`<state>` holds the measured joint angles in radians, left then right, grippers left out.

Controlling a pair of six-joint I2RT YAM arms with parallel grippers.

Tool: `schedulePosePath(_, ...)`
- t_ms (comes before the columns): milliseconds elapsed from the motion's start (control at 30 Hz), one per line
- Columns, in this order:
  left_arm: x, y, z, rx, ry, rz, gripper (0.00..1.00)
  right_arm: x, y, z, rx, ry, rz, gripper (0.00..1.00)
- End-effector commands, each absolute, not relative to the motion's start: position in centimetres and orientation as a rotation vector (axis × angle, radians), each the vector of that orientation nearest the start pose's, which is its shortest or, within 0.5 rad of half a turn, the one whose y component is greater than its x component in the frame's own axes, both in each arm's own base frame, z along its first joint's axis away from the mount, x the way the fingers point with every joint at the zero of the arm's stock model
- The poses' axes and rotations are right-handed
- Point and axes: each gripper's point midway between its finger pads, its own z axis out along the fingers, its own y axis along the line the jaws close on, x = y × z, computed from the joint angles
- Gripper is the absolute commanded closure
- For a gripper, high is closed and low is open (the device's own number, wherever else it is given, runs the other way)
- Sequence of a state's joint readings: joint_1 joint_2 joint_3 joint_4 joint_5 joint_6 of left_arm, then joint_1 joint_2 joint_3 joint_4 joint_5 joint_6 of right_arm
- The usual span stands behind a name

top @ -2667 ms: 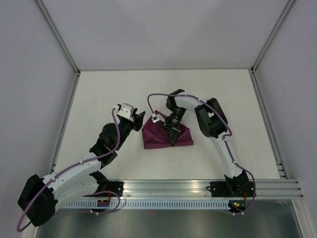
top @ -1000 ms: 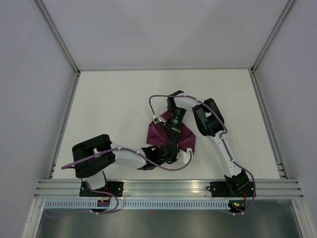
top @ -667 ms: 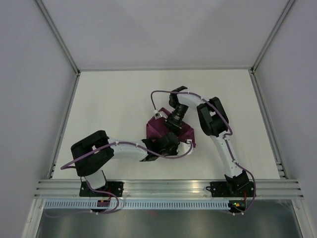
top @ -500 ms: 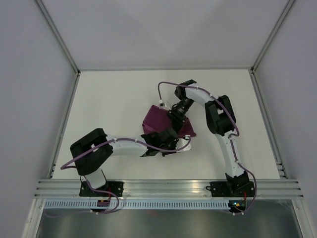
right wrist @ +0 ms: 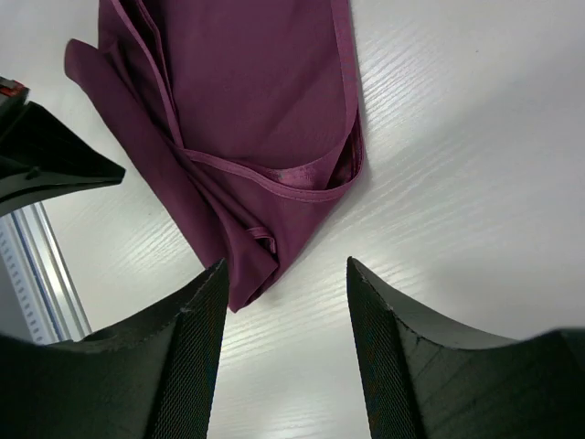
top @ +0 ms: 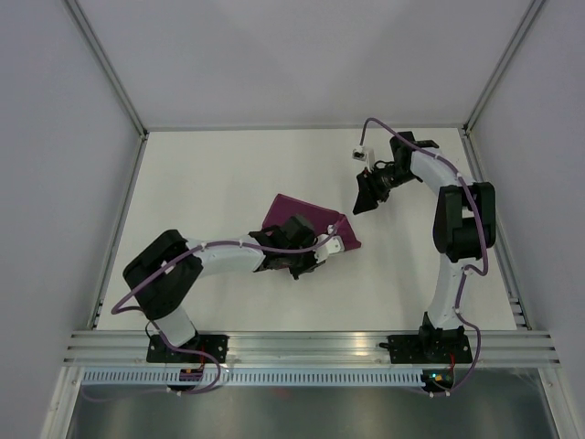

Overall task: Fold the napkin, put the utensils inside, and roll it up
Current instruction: Roll the napkin with the utensil

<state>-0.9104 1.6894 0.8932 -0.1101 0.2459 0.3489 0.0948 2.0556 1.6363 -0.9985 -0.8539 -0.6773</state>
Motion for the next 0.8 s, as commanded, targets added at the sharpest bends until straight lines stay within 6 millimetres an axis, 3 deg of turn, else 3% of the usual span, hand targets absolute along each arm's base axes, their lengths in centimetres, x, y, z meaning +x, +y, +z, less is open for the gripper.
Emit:
schedulePosePath(0, 21.3, -34.8, 6.3, 1.501, 1.885, -0.687, 0.98, 37.8, 15.7, 9.3, -1.123, 2.253, 1.002, 0.40)
schedulePosePath(67, 20.8, -35.7, 7.9, 1.498, 1.819, -0.689, 0.96, 38.4, 15.2, 9.3, -1.123, 2.242, 0.937, 0.40)
schedulePosePath(167, 20.5, -36.8, 10.2, 1.496, 1.710, -0.587, 0.68, 38.4, 14.8, 9.1, -1.110, 2.252, 0.940, 0.40)
schedulePosePath(267, 21.5, -36.4, 10.5, 1.472, 1.676, -0.409, 0.56, 38.9, 14.4, 9.4, -1.084, 2.250, 0.943, 0.40)
schedulePosePath(333, 22.6, -36.2, 10.3, 1.442, 1.648, -0.278, 0.55, 39.2, 14.1, 9.7, -1.058, 2.243, 0.942, 0.40)
schedulePosePath(500, 24.1, -35.4, 7.3, 1.443, 1.626, -0.010, 0.51, 39.3, 13.8, 9.9, -1.039, 2.242, 0.941, 0.40)
schedulePosePath(767, 26.1, -35.6, 6.4, 1.398, 1.590, 0.110, 0.45, 38.5, 13.1, 9.1, -1.039, 2.257, 0.944, 0.40)
